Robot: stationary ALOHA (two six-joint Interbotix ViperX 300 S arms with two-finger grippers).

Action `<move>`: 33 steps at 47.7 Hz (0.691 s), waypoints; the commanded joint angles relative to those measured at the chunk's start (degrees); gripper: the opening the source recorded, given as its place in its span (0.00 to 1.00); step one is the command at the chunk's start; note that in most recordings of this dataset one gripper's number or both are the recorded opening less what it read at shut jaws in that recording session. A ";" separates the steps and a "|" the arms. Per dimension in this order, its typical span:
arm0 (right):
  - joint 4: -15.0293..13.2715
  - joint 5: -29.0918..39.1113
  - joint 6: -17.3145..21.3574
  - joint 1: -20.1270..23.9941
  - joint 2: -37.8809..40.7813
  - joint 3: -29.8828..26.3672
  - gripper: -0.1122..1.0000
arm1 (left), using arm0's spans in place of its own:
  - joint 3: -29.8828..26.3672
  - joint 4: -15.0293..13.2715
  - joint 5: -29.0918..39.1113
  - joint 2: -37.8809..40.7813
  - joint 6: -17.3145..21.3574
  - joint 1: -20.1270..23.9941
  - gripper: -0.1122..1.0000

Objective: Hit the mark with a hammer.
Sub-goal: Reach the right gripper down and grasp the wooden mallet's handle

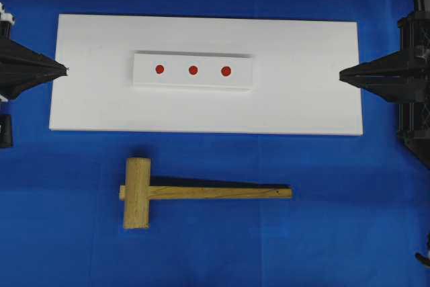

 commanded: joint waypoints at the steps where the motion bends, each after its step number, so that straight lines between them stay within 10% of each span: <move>1: 0.09 -0.18 0.18 0.09 0.88 -0.97 0.10 | -0.88 -0.79 0.18 0.44 -0.44 -0.26 0.10; 33: 2.29 -1.85 10.37 10.90 23.91 -11.87 0.15 | -0.88 -0.88 0.26 0.53 -0.44 -0.18 0.10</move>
